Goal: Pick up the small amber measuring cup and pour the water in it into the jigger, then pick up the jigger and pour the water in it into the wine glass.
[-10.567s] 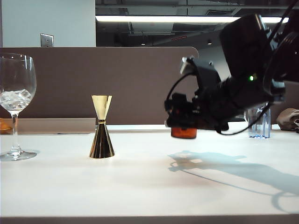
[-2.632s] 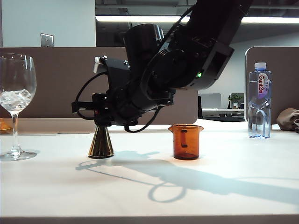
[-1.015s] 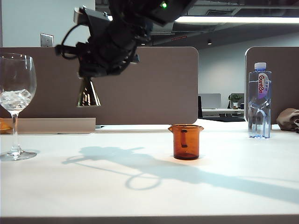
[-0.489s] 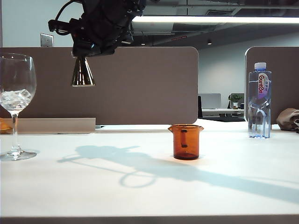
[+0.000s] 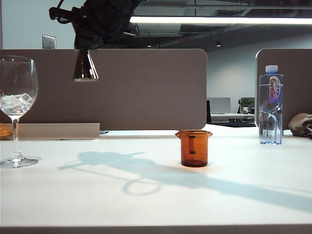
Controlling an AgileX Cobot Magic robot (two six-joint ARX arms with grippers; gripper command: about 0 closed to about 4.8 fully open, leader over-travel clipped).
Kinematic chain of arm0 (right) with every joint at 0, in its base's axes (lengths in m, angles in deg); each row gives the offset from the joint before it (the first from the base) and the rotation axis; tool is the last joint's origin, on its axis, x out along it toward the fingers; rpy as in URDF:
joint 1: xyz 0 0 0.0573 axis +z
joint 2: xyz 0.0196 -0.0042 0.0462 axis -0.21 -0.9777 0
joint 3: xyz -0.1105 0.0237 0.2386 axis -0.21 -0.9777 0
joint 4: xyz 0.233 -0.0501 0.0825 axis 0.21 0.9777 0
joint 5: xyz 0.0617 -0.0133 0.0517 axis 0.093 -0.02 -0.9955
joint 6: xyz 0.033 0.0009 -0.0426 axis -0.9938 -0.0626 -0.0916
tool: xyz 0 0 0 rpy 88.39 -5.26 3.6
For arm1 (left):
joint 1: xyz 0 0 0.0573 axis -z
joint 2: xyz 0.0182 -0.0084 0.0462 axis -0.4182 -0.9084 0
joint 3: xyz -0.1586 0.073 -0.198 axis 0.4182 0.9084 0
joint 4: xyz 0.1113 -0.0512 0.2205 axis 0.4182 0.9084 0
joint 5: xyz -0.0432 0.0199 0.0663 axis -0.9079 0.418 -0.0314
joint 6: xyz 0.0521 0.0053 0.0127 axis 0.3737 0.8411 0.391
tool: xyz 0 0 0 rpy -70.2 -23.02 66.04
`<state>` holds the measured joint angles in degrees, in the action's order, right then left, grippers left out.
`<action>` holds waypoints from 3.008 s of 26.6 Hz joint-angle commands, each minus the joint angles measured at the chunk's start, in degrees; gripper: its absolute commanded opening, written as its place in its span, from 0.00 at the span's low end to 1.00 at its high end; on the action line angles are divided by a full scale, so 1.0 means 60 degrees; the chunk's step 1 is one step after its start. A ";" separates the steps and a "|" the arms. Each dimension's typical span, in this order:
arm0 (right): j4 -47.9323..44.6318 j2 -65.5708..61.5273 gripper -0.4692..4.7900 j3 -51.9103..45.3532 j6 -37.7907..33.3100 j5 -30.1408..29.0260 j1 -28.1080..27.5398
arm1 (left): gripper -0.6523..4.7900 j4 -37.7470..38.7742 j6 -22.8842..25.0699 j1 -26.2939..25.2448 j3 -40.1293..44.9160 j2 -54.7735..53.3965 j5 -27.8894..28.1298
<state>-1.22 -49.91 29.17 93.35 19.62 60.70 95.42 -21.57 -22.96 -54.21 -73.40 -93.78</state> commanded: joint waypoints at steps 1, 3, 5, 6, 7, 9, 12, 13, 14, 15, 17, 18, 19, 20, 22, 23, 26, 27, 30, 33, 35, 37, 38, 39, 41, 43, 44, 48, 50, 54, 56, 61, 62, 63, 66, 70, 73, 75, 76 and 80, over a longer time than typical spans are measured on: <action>-0.0146 0.0098 0.09 0.0062 0.0171 0.0007 0.0208 | 0.12 -0.0113 0.0007 -0.0004 -0.0029 0.0000 -0.0033; -0.0142 0.0095 0.09 0.0062 0.0175 0.0029 0.0277 | 0.12 -0.0113 0.0007 -0.0004 -0.0029 0.0000 -0.0033; -0.0142 0.0095 0.09 0.0062 0.0175 0.0025 0.0295 | 0.12 -0.0113 0.0007 -0.0004 -0.0029 0.0000 -0.0033; -0.0124 0.0095 0.09 0.0062 0.0178 0.0029 0.0335 | 0.12 -0.0113 0.0007 -0.0004 -0.0029 0.0000 -0.0033; -0.0124 0.0095 0.09 0.0062 0.0178 0.0029 0.0350 | 0.12 -0.0113 0.0007 -0.0004 -0.0029 0.0000 -0.0029; -0.0098 0.0095 0.09 0.0066 0.0186 0.0029 0.0397 | 0.12 -0.0113 0.0007 -0.0004 -0.0029 0.0000 -0.0033; -0.0098 0.0095 0.09 0.0066 0.0193 0.0029 0.0448 | 0.12 -0.0113 0.0007 -0.0004 -0.0029 0.0000 -0.0033; -0.0098 0.0091 0.09 0.0066 0.0211 0.0029 0.0448 | 0.12 -0.0113 0.0007 -0.0004 -0.0029 0.0000 -0.0033; -0.0095 0.0091 0.09 0.0066 0.0211 0.0025 0.0448 | 0.12 -0.0113 0.0007 -0.0004 -0.0029 0.0000 -0.0033; -0.0095 0.0087 0.09 0.0066 0.0211 0.0025 0.0448 | 0.12 -0.0113 0.0007 -0.0004 -0.0029 0.0000 -0.0033; -0.0098 0.0073 0.09 0.0066 0.0211 0.0025 0.0448 | 0.12 -0.0113 0.0007 -0.0004 -0.0029 0.0000 -0.0033; -0.0098 0.0069 0.09 0.0066 0.0211 0.0025 0.0444 | 0.12 -0.0113 0.0007 -0.0004 -0.0029 0.0000 -0.0033; -0.0102 0.0051 0.09 0.0066 0.0215 0.0025 0.0444 | 0.12 -0.0113 0.0007 -0.0004 -0.0029 0.0000 -0.0033; -0.0098 0.0040 0.09 0.0066 0.0215 0.0022 0.0444 | 0.12 -0.0113 0.0007 -0.0004 -0.0029 0.0000 -0.0033; -0.0098 0.0029 0.09 0.0066 0.0215 0.0018 0.0444 | 0.12 -0.0113 0.0007 -0.0004 -0.0029 0.0000 -0.0033; -0.0106 0.0000 0.09 0.0066 0.0215 0.0018 0.0444 | 0.12 -0.0113 0.0007 -0.0004 -0.0029 0.0000 -0.0033; -0.0095 -0.0044 0.09 0.0066 0.0215 -0.0015 0.0444 | 0.12 -0.0113 0.0007 -0.0004 -0.0029 0.0000 -0.0033; -0.0102 -0.0080 0.09 0.0066 0.0215 -0.0015 0.0444 | 0.12 -0.0113 0.0007 -0.0004 -0.0029 0.0000 -0.0033; -0.0106 -0.0131 0.09 0.0062 0.0215 -0.0047 0.0444 | 0.12 -0.0113 0.0007 -0.0004 -0.0029 0.0000 -0.0033; -0.0102 -0.0189 0.09 0.0062 0.0215 -0.0055 0.0448 | 0.12 -0.0113 0.0007 -0.0004 -0.0029 0.0000 -0.0033; -0.0098 -0.0204 0.09 0.0062 0.0229 -0.0058 0.0448 | 0.12 -0.0113 0.0007 -0.0004 -0.0029 0.0000 -0.0033; -0.0098 -0.0204 0.09 0.0062 0.0353 -0.0055 0.0448 | 0.12 -0.0113 0.0007 -0.0004 -0.0029 0.0000 -0.0033; -0.0098 -0.0204 0.09 0.0066 0.0437 -0.0069 0.0448 | 0.12 -0.0113 0.0007 -0.0004 -0.0029 0.0000 -0.0033; -0.0098 -0.0204 0.09 0.0066 0.0466 -0.0087 0.0452 | 0.12 -0.0113 0.0007 -0.0004 -0.0029 0.0000 -0.0033; -0.0095 -0.0204 0.09 0.0066 0.0466 -0.0087 0.0448 | 0.12 -0.0113 0.0007 -0.0004 -0.0029 0.0000 -0.0033; -0.0095 -0.0204 0.09 0.0066 0.0466 -0.0087 0.0448 | 0.12 -0.0113 0.0007 -0.0004 -0.0029 0.0000 -0.0033; -0.0095 -0.0204 0.09 0.0066 0.0466 -0.0120 0.0448 | 0.12 -0.0113 0.0007 -0.0004 -0.0029 0.0000 -0.0033; -0.0102 -0.0204 0.09 0.0062 0.0470 -0.0226 0.0554 | 0.12 -0.0113 0.0007 -0.0004 -0.0029 0.0000 -0.0033; -0.0095 -0.0204 0.09 0.0062 0.0466 -0.0237 0.0579 | 0.12 -0.0113 0.0007 -0.0004 -0.0029 0.0000 -0.0033; -0.0047 -0.0273 0.09 0.0062 0.0499 -0.0266 0.0696 | 0.12 -0.0113 0.0007 -0.0004 -0.0029 0.0000 -0.0033; -0.0047 -0.0332 0.09 0.0066 0.0503 -0.0262 0.0783 | 0.12 -0.0113 0.0007 -0.0004 -0.0029 0.0000 -0.0029; -0.0036 -0.0444 0.09 0.0066 0.0503 -0.0262 0.0816 | 0.12 -0.0113 0.0007 -0.0007 -0.0029 0.0000 -0.0029; -0.0036 -0.0444 0.09 0.0066 0.0503 -0.0262 0.0812 | 0.12 -0.0113 0.0007 -0.0007 -0.0029 0.0000 -0.0033; -0.0044 -0.0444 0.09 0.0066 0.0503 -0.0262 0.0816 | 0.12 -0.0113 0.0007 -0.0007 -0.0029 0.0000 -0.0033; -0.0040 -0.0444 0.09 0.0066 0.0503 -0.0259 0.0809 | 0.12 -0.0113 0.0007 -0.0007 -0.0029 0.0000 -0.0029; -0.0025 -0.0444 0.09 0.0062 0.0535 -0.0255 0.0809 | 0.12 -0.0113 0.0007 -0.0007 -0.0029 0.0000 -0.0029; -0.0004 -0.0441 0.09 0.0062 0.0532 -0.0259 0.0809 | 0.12 -0.0113 0.0007 -0.0007 -0.0029 0.0000 -0.0033; 0.0102 -0.0441 0.09 0.0062 0.0532 -0.0259 0.0809 | 0.12 -0.0113 0.0007 -0.0007 -0.0029 0.0000 -0.0033; 0.0178 -0.0441 0.09 0.0062 0.0535 -0.0255 0.0809 | 0.12 -0.0113 0.0007 -0.0007 -0.0029 0.0000 -0.0029; 0.0248 -0.0441 0.09 0.0062 0.0535 -0.0259 0.0794 | 0.12 -0.0113 0.0007 -0.0007 -0.0029 0.0000 -0.0033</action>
<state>1.73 -53.00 29.13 96.43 18.20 65.38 95.42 -21.57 -22.98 -54.21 -73.38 -93.78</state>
